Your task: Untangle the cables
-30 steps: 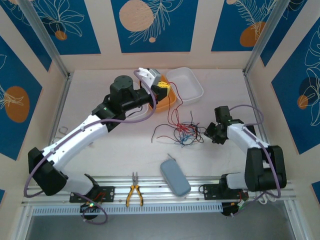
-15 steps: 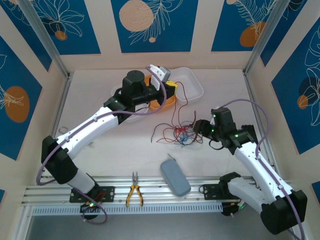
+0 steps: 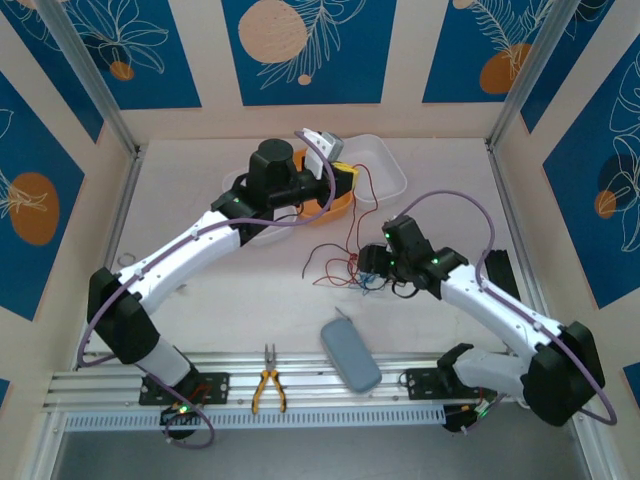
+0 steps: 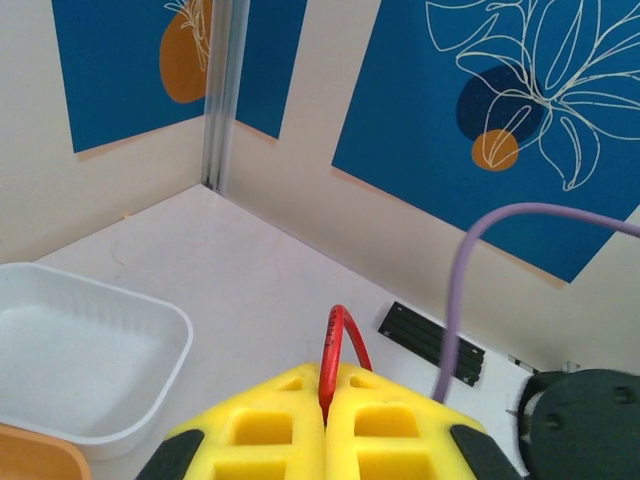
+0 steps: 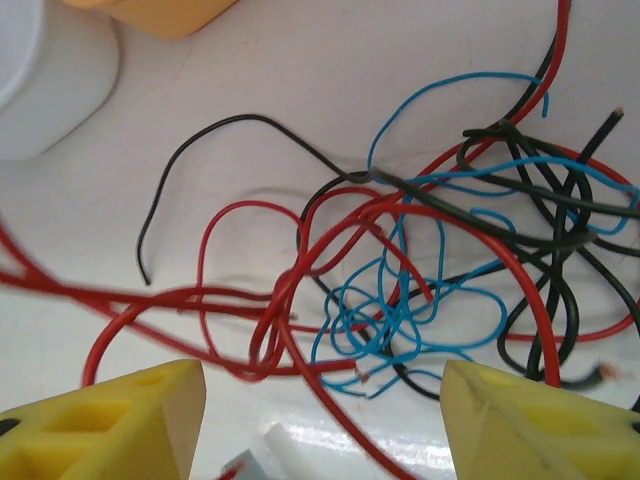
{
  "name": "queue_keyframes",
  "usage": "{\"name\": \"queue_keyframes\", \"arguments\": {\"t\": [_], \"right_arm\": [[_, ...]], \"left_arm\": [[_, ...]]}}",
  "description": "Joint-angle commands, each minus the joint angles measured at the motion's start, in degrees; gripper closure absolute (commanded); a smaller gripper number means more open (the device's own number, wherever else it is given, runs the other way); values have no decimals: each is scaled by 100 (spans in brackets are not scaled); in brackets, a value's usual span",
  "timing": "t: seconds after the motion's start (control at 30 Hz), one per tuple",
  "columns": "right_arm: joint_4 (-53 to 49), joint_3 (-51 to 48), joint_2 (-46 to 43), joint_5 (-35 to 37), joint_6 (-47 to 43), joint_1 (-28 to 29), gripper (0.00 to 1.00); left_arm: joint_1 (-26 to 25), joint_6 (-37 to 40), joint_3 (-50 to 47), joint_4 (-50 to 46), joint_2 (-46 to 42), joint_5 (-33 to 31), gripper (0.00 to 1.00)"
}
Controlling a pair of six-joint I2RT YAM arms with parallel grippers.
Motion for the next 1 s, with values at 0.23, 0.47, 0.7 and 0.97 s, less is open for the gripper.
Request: {"name": "queue_keyframes", "arguments": {"t": [0.23,0.47,0.7,0.97], "right_arm": [[-148,288,1030,667,355,-239,37],[-16,-75,1103,593,535,-444,38],[-29,-179,1061,517,530,-631,40],[-27,-71,532,396,244,-547,44]], "left_arm": [[45,86,-170,70,-1005,220,100],[44,523,-157,-114,-1412,-133,100],[47,968,-31,-240,-1672,-464,100],[50,1324,278,-548,-1570,-785,100]]}}
